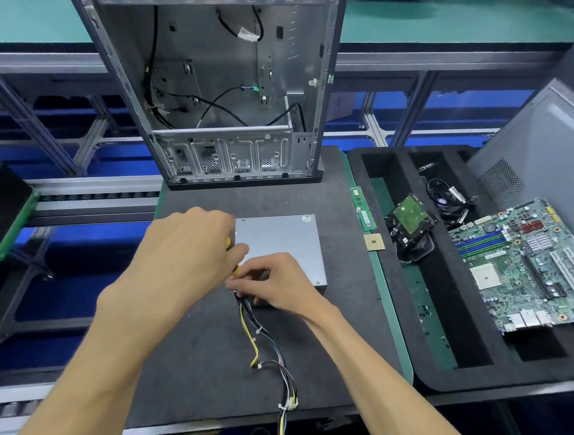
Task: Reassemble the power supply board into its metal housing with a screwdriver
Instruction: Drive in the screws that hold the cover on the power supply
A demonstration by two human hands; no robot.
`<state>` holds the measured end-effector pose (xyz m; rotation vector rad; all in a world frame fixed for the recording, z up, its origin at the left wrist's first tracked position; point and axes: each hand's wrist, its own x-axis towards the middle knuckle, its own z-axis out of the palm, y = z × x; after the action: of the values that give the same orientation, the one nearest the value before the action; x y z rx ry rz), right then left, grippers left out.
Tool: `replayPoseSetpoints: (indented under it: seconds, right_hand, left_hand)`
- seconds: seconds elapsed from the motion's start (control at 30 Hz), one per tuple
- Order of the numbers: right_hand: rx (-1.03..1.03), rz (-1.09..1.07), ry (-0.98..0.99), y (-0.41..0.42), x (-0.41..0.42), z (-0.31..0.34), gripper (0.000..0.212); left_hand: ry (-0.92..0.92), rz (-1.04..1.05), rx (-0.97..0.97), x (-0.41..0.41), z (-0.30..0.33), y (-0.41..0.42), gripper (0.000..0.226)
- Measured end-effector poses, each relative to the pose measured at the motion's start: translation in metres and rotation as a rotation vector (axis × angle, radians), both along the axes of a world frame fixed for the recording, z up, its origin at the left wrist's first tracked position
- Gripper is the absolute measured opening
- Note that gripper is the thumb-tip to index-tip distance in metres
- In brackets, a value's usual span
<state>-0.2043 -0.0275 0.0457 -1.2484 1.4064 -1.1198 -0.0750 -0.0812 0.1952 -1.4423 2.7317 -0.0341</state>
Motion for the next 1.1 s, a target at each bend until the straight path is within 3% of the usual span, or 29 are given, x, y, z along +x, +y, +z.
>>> replayPoseSetpoints:
  seconds: [0.07,0.13,0.23,0.4,0.7,0.77,0.93,1.1]
  right_hand:
    - [-0.01,-0.01,-0.004,0.0,0.0,0.0,0.016]
    - [-0.014,-0.009,-0.02,0.0,0.0,0.001,0.017]
    - [-0.008,-0.002,-0.021,0.001,0.0,0.001,0.016]
    - [-0.024,-0.01,-0.022,0.0,0.0,0.0,0.022]
    - [-0.018,0.008,0.024,-0.001,-0.002,-0.005,0.005]
    - [-0.015,0.003,0.022,-0.001,-0.002,-0.006,0.007]
    - [-0.03,0.004,0.013,-0.001,-0.002,-0.006,0.004]
    - [-0.02,0.012,0.007,-0.001,-0.002,-0.008,0.005]
  left_hand:
    - [0.044,-0.071,0.135,0.002,0.002,-0.001,0.007]
    - [0.041,-0.099,0.168,0.002,0.005,0.004,0.005]
    - [0.025,-0.04,0.096,0.002,0.009,0.005,0.021]
    - [0.041,-0.112,0.22,0.0,0.006,0.003,0.007]
    - [0.022,0.071,-0.095,-0.003,0.004,0.0,0.062]
    - [0.047,0.046,-0.071,-0.001,0.005,0.0,0.06]
    - [0.13,-0.05,0.026,0.001,0.008,0.003,0.029]
    - [0.04,-0.002,-0.029,-0.005,0.012,0.003,0.049]
